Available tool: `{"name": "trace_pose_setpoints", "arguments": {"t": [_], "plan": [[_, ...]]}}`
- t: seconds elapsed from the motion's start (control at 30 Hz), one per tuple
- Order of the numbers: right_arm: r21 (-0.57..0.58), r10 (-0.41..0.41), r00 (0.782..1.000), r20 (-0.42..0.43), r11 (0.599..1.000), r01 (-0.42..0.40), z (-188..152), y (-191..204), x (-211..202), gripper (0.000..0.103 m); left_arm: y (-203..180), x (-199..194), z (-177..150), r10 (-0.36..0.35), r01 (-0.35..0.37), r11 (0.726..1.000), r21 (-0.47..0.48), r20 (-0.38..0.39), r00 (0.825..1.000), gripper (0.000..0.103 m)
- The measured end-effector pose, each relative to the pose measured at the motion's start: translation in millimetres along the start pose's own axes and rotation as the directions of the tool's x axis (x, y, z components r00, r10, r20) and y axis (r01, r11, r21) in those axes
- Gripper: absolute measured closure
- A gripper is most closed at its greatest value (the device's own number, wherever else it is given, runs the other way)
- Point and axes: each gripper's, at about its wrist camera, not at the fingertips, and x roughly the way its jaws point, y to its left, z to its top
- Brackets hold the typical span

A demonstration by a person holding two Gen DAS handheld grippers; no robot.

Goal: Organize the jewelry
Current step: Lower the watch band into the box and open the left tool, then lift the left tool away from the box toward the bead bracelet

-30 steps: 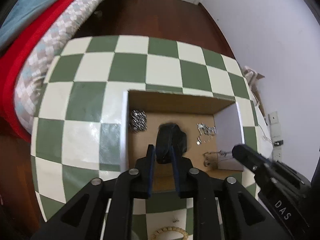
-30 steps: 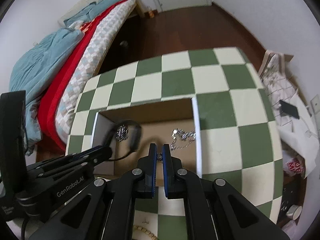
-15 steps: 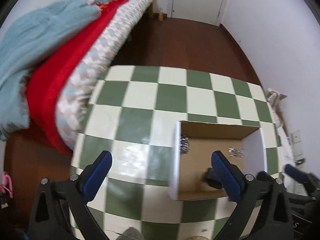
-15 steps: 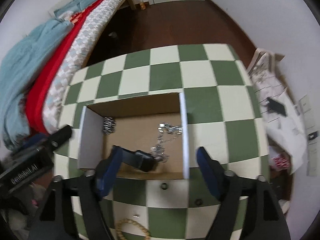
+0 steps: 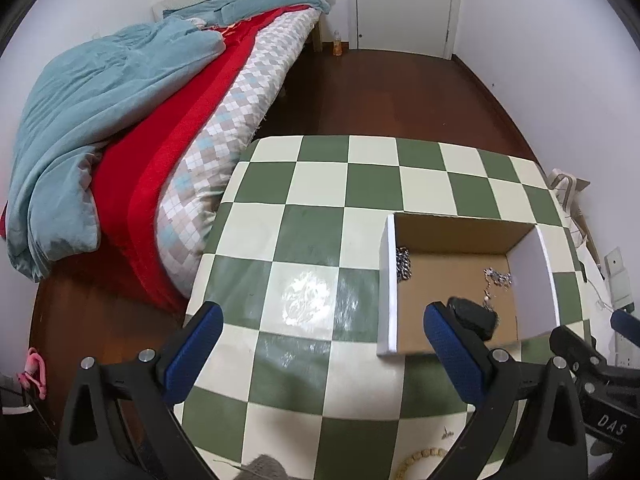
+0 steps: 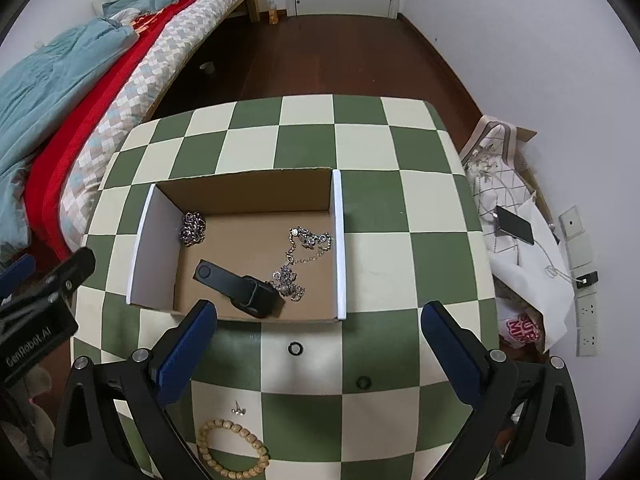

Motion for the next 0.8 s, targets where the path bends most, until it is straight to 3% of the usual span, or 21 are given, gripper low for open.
{"name": "trace_pose_setpoints", "arguments": {"t": [0.5, 0.8], "plan": [[-0.004, -0.023, 0.991, 0.132, 1.000, 0.023, -33.0, 2.0, -69.4, 0.000, 6.3, -82.4, -22.8, 0.019, -0.021, 1.000, 0.011, 0.164, 0.986, 0.001], [0.012, -0.064, 0.964, 0.256, 0.998, 0.063, -50.7, -1.6, -122.0, 0.000, 2.4, -121.7, -37.6, -0.001, -0.007, 0.999, 0.031, 0.240, 0.971, 0.001]]}}
